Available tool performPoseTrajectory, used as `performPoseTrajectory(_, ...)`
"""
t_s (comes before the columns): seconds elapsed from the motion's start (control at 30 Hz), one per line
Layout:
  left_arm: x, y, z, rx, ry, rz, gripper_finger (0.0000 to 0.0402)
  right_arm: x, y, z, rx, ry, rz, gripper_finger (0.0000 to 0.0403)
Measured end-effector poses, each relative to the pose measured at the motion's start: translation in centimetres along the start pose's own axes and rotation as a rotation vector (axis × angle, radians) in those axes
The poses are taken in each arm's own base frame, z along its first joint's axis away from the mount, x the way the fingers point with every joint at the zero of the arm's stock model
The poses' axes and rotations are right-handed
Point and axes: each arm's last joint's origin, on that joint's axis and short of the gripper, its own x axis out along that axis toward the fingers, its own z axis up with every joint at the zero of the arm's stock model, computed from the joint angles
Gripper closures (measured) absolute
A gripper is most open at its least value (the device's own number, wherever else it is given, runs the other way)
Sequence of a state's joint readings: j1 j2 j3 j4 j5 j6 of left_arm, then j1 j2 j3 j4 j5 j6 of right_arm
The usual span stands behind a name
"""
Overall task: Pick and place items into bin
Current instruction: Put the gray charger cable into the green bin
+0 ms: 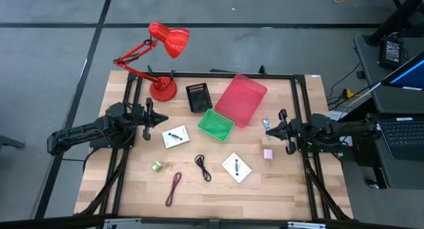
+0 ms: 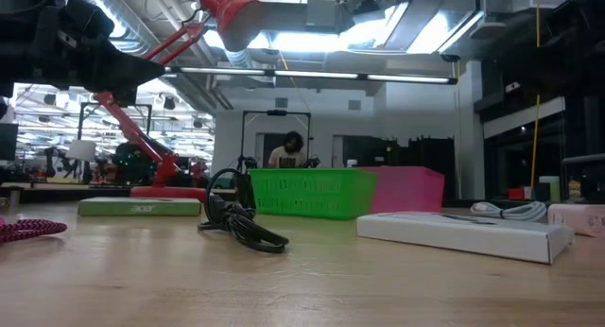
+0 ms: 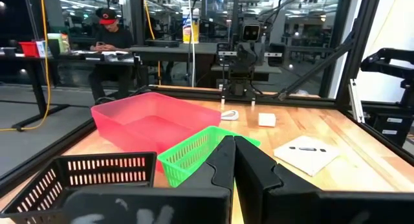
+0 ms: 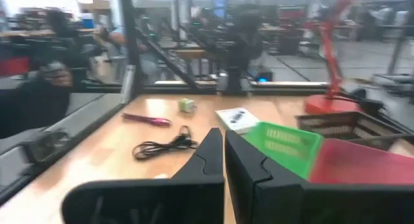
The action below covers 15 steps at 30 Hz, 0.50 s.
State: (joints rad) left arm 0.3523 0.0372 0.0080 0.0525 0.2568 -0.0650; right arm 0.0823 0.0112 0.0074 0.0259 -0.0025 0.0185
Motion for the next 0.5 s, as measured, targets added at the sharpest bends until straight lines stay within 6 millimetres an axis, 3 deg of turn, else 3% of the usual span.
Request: performPoseTrajectory(0.5,0.00,0.01,0.00,-0.008,0.000,0.003,0.0398,0.01,-0.07,0.16,-0.148,-0.015,-0.024,0.0402)
